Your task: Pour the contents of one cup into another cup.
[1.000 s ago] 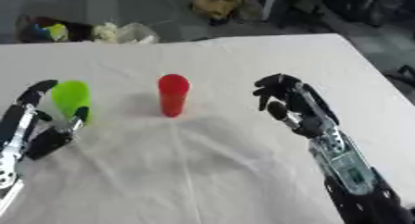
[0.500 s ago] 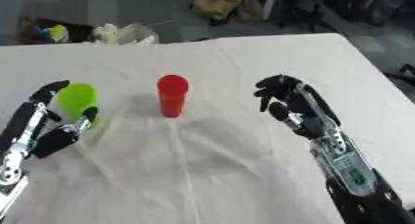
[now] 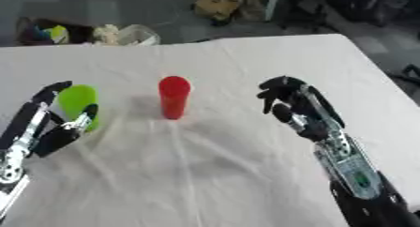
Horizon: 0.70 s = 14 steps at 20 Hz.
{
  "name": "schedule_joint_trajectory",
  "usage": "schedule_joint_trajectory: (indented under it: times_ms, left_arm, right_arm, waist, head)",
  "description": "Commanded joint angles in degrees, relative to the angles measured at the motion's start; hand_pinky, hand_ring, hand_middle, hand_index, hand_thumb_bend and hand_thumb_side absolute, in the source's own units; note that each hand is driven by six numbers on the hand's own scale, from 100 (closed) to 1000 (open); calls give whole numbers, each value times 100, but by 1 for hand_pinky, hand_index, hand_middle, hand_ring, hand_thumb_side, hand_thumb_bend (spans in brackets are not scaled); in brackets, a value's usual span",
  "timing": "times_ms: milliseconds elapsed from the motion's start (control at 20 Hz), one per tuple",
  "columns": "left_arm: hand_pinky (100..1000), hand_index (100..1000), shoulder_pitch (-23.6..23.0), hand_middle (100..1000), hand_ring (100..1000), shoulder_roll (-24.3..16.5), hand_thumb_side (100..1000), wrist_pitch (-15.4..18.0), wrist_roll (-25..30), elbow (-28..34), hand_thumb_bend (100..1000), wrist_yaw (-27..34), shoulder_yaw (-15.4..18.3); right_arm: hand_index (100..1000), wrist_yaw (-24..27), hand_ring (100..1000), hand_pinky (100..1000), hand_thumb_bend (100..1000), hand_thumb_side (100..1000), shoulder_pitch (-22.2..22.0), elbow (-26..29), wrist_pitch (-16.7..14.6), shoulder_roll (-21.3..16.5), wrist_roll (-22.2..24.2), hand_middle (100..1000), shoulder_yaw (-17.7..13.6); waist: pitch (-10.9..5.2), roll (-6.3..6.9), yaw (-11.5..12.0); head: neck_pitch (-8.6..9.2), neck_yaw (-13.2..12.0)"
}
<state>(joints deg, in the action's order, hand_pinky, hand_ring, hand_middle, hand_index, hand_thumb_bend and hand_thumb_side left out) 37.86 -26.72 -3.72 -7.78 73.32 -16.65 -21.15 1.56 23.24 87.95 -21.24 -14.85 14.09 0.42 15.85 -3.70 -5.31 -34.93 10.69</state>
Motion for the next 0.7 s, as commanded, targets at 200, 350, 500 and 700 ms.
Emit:
schedule_joint_trajectory:
  times_ms: [200,350,500,700]
  left_arm:
    - [583,971,61,925,1000,-113,786,-148,10,52,380,2,10]
    - [597,972,33,929,1000,-122,792,-231,35,9,382,-132,8]
    - [620,974,5,940,1000,-127,780,-252,67,6,399,-259,7]
    - [630,979,-2,947,1000,-134,741,-275,17,0,440,-500,-1]
  right_arm:
    - [687,17,411,712,645,658,59,96,-25,-70,18,417,-14]
    - [687,15,410,711,646,658,57,95,-26,-67,19,416,-15]
    - [687,11,409,711,646,657,49,88,-25,-66,16,414,-19]
    - [687,12,408,711,645,659,46,87,-25,-59,16,413,-19]
  waist:
    - [-108,3,-2]
    - [-105,-4,0]
    - [-104,-9,5]
    - [-102,-12,10]
  head:
    - [64,20]
    - [67,26]
    - [67,31]
    - [66,36]
